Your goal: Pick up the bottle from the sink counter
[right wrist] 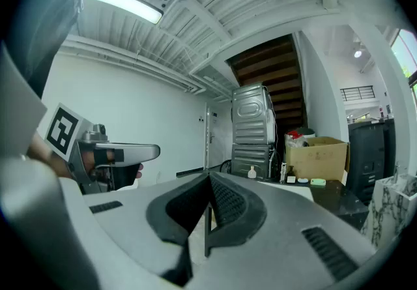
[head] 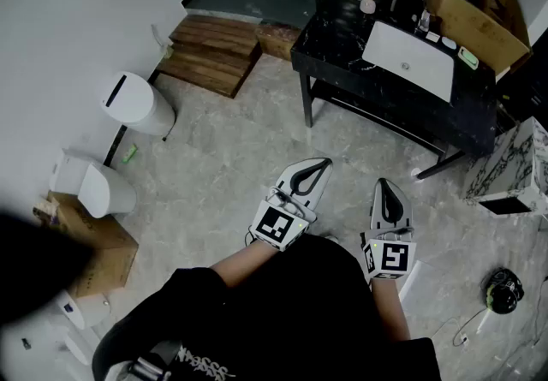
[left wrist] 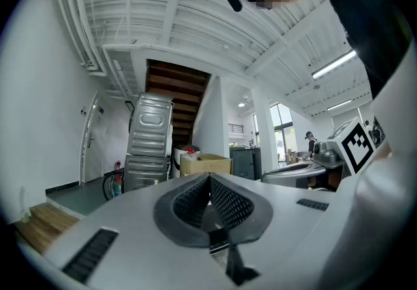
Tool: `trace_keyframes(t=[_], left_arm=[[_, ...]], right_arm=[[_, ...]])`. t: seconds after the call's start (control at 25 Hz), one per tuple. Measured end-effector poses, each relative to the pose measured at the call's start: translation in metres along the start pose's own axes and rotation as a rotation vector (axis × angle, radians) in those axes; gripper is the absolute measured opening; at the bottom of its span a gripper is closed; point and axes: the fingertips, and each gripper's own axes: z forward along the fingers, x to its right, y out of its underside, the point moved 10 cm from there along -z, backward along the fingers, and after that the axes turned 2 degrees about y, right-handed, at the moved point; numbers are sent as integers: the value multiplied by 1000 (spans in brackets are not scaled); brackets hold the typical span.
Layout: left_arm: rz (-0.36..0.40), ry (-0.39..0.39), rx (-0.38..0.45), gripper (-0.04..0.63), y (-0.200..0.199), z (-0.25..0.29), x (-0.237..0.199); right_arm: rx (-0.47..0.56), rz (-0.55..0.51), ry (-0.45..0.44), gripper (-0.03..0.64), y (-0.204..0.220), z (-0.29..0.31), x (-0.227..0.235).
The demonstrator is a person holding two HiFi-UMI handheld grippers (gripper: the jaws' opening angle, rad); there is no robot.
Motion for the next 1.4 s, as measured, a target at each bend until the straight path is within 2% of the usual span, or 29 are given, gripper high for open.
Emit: trace_keyframes(t=[0.16, 0.36, 0.6, 0.72, 0.88, 1.04, 1.24, 1.4], left_arm=[[-11, -21, -32, 14, 8, 6, 8], [-21, -36, -37, 14, 19, 12, 19], [-48, -107, -45, 14, 25, 7, 31], [-59, -74, -21, 14, 21, 12, 40], [-17, -37, -54, 14, 20, 33, 45], [32, -45, -74, 14, 24, 46, 42], [-30, -37, -92, 14, 35, 70, 18], [-86, 13, -84, 14, 44, 99, -3]], right_arm=[[20, -45, -14, 35, -2, -6, 6], [68, 9, -19, 37, 1, -27, 24], [74, 98, -38, 38, 20, -46, 44], [76, 117, 0, 38, 23, -54, 57], [86, 132, 49, 38, 25, -54, 72], [63, 130, 75, 38, 28, -48, 77], [69, 78, 8, 38, 24, -25, 77], [33, 52, -6, 38, 22, 8, 89]])
